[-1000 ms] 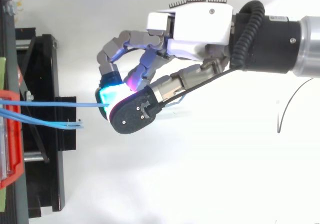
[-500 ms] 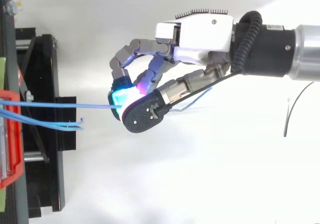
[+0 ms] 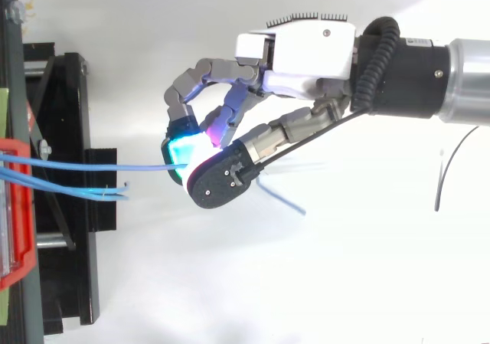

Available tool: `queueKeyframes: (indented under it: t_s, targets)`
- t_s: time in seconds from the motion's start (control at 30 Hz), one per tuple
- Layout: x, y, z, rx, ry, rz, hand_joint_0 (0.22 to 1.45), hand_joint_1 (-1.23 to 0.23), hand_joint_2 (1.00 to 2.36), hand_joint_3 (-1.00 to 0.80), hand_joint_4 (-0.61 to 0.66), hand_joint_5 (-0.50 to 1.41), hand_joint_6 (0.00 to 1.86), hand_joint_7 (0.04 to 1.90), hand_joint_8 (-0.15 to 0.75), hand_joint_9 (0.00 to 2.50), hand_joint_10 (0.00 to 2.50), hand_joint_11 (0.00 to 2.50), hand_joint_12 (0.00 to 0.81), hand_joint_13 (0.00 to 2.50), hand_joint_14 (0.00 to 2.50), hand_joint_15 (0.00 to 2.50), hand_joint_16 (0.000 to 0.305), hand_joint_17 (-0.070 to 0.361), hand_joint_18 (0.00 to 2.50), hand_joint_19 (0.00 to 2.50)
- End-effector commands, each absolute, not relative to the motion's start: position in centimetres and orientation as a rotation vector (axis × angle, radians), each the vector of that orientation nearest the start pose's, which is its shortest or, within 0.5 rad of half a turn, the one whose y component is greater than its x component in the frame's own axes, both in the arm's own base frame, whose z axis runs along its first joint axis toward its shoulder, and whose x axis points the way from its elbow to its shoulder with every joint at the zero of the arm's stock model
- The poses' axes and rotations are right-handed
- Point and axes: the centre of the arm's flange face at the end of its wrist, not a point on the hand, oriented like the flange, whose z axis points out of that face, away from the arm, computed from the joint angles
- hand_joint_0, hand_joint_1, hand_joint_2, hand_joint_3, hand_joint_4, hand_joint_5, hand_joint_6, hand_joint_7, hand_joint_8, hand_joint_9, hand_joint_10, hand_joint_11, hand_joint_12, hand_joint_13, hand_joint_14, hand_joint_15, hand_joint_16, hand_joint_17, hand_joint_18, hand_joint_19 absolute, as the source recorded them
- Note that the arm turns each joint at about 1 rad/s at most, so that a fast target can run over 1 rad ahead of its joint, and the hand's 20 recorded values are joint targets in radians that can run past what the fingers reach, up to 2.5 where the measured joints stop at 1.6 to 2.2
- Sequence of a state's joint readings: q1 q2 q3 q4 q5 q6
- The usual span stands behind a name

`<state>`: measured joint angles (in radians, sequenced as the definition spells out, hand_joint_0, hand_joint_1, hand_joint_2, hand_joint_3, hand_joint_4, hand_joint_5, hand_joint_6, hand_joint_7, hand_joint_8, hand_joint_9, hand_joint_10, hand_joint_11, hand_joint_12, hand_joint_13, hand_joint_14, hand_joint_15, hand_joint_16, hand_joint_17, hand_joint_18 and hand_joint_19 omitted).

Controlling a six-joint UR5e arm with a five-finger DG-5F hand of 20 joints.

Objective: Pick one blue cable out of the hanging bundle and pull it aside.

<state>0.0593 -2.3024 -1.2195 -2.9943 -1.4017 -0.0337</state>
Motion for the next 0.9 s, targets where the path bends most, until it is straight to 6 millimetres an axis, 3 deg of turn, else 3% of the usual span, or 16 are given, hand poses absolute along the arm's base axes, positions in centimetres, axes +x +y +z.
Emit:
queueKeyframes:
  t_s: [0.0,0.87]
  targets:
    - [72.81,-10.79,21.34,1.381,1.323,0.965,0.89,-0.85,1.02,-0.28,-0.31,-0.16,0.97,1.51,0.172,1.1,0.02,0.59,0.284,0.78,0.02,0.6,0.032,0.071,0.51,0.71]
    - [72.85,-10.68,21.35,1.379,1.323,0.967,0.85,-0.88,1.02,-0.2,-0.17,-0.15,0.95,1.6,0.195,1.12,0.02,0.59,0.295,0.79,0.02,0.61,0.034,0.076,0.53,0.71]
